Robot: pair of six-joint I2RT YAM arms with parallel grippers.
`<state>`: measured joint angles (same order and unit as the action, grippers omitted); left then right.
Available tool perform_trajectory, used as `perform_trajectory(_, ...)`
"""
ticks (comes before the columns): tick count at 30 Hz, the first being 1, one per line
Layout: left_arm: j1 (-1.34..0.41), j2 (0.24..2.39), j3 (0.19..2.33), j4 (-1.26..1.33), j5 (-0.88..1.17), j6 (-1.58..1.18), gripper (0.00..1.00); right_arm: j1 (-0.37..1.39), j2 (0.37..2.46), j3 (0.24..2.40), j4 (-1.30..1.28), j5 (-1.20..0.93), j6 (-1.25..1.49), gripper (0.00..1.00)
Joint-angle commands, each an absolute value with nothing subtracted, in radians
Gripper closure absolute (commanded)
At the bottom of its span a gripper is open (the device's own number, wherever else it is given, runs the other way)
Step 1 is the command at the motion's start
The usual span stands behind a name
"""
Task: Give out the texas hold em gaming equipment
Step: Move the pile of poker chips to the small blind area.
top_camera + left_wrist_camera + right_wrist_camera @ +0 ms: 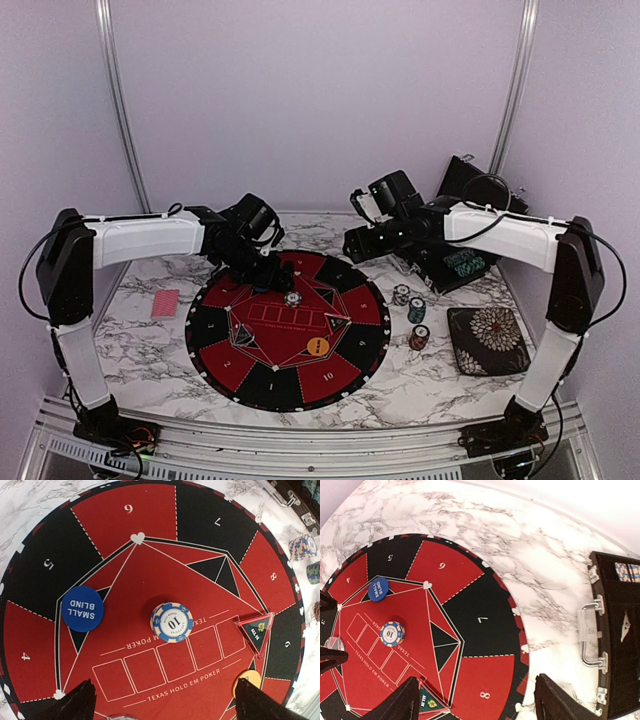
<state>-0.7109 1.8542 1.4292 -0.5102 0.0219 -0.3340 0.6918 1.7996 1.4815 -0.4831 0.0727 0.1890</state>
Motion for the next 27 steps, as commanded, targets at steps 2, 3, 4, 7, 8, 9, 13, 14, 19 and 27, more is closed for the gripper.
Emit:
perform_trajectory(2,-0.733,1.961,1.538,-0.623,0.005,-0.251,0.03,0.668,1.66,1.38,-0.391,0.101,0.239,0.24)
perform_trajectory(3,-0.739,1.991,1.567,-0.636,0.005,-0.238,0.04,0.666,1.64,1.361,-0.388,0.104,0.242,0.24)
perform_trajectory(4,-0.743,2.012,1.591,-0.65,-0.008,-0.227,0.05,0.664,1.628,1.349,-0.387,0.11,0.244,0.24)
perform_trajectory(7,-0.754,2.067,1.649,-0.682,-0.031,-0.2,0.1,0.661,1.598,1.324,-0.381,0.122,0.249,0.24)
perform_trajectory(8,-0.756,2.083,1.665,-0.69,-0.032,-0.193,0.11,0.661,1.591,1.318,-0.382,0.123,0.25,0.24)
perform_trajectory(9,-0.758,2.097,1.682,-0.7,-0.032,-0.186,0.12,0.661,1.587,1.313,-0.382,0.125,0.252,0.24)
perform_trajectory(13,-0.761,2.15,1.734,-0.725,-0.05,-0.172,0.15,0.659,1.579,1.304,-0.388,0.133,0.256,0.24)
perform_trajectory(14,-0.76,2.16,1.743,-0.728,-0.05,-0.169,0.16,0.66,1.578,1.302,-0.388,0.133,0.257,0.24)
perform_trajectory(19,-0.762,2.205,1.788,-0.74,-0.029,-0.149,0.17,0.658,1.573,1.298,-0.389,0.136,0.262,0.24)
perform_trajectory(27,-0.763,2.264,1.834,-0.751,-0.03,-0.138,0.23,0.659,1.565,1.291,-0.391,0.141,0.264,0.24)
